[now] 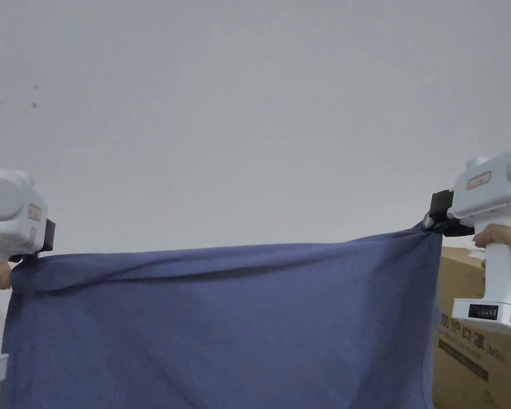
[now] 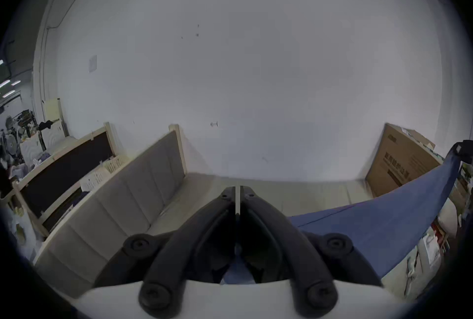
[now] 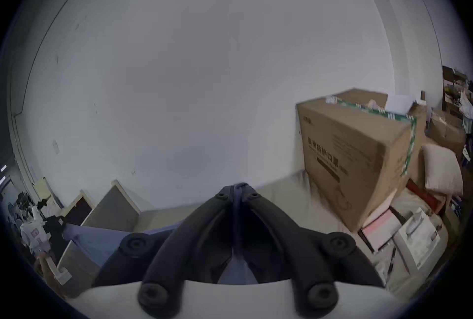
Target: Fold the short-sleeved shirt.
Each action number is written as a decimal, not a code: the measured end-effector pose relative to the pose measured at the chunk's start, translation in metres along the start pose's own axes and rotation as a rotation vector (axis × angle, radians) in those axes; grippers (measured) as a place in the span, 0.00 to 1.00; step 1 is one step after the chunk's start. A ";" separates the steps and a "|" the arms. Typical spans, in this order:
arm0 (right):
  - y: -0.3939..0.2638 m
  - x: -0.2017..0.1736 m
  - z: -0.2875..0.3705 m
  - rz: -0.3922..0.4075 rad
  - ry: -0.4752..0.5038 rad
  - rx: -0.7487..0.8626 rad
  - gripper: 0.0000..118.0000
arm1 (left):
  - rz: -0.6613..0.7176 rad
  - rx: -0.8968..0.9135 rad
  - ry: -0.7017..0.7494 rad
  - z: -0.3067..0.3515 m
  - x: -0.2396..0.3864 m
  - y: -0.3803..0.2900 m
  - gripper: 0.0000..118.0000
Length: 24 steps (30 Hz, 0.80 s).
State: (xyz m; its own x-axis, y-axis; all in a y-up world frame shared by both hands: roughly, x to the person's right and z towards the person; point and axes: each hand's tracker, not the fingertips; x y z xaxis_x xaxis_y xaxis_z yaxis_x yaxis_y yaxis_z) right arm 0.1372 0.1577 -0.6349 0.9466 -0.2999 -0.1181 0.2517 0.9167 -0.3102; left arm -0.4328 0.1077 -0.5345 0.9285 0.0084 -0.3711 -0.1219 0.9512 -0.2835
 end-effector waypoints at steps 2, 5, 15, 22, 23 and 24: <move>0.022 -0.016 -0.005 0.045 -0.012 0.021 0.05 | -0.002 0.022 0.008 -0.010 0.002 0.016 0.01; 0.042 -0.034 -0.003 0.084 -0.024 0.085 0.05 | 0.068 0.093 0.035 -0.023 0.002 0.039 0.01; 0.008 -0.030 -0.049 0.140 -0.024 0.045 0.05 | 0.001 0.098 0.093 -0.078 0.012 0.014 0.01; -0.116 0.017 -0.150 0.086 -0.089 -0.215 0.05 | -0.075 -0.114 0.114 -0.168 0.033 -0.114 0.01; -0.140 0.025 -0.166 0.089 -0.102 -0.264 0.05 | -0.104 -0.156 0.112 -0.182 0.038 -0.138 0.01; -0.162 0.032 -0.177 0.090 -0.125 -0.305 0.05 | -0.116 -0.184 0.126 -0.192 0.042 -0.159 0.01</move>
State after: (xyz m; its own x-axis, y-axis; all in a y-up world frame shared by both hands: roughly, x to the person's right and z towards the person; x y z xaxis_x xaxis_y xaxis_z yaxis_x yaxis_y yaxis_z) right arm 0.0910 -0.0474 -0.7548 0.9845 -0.1689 -0.0469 0.1119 0.8115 -0.5735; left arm -0.4419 -0.1024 -0.6746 0.8905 -0.1472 -0.4306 -0.0892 0.8715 -0.4823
